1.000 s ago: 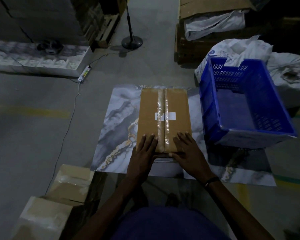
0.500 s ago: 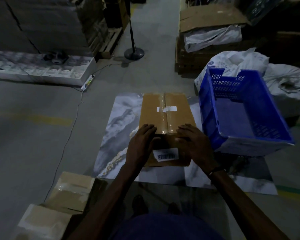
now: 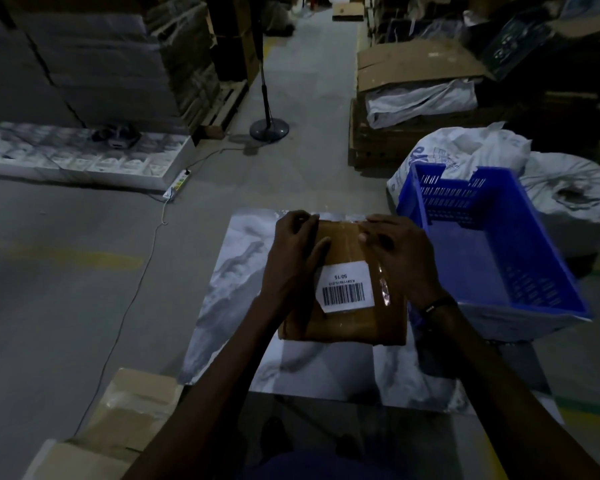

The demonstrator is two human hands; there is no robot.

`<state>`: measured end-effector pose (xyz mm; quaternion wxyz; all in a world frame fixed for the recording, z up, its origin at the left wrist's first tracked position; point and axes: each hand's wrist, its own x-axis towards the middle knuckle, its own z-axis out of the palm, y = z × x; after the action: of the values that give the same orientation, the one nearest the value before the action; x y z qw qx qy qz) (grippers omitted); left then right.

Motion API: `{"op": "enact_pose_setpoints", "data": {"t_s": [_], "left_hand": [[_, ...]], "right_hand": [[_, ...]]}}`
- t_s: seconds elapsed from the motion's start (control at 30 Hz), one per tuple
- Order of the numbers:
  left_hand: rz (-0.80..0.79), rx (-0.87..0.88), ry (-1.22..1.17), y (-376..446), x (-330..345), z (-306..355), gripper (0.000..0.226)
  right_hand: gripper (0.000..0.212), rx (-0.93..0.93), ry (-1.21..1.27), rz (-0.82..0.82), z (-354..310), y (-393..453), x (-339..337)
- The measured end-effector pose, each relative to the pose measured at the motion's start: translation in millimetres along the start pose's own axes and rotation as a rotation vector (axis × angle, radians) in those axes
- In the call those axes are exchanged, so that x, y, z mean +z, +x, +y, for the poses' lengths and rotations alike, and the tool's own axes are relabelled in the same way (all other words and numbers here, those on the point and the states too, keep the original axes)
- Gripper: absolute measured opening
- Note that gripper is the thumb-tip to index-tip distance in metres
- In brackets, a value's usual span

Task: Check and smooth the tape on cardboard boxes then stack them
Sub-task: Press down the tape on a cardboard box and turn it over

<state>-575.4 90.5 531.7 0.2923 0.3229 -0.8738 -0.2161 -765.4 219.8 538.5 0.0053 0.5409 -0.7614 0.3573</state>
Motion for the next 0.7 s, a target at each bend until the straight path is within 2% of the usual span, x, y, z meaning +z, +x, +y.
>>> {"op": "enact_pose_setpoints", "data": {"t_s": [0.1,0.2,0.27,0.4,0.7], "left_hand": [[-0.083,0.033,0.156,0.2,19.0,4.0,0.072],[-0.139,0.039,0.194,-4.8,26.9,4.0,0.08],[-0.126,0.033,0.198,-4.5,27.5,1.6,0.08],[-0.113,0.0,0.193,8.7,30.6,-2.3,0.079],[-0.146,-0.081,0.082,34.9,16.1,2.8,0.076]], "right_hand": [[0.039,0.022,-0.009,-0.011,7.3,6.4,12.6],[0.045,0.025,-0.167,-0.047,8.4,5.2,26.4],[0.052,0.053,-0.246,-0.06,6.5,-1.5,33.9],[0.058,0.106,-0.215,-0.052,3.9,-9.4,40.1],[0.044,0.159,-0.165,-0.106,4.7,32.4,28.2]]}}
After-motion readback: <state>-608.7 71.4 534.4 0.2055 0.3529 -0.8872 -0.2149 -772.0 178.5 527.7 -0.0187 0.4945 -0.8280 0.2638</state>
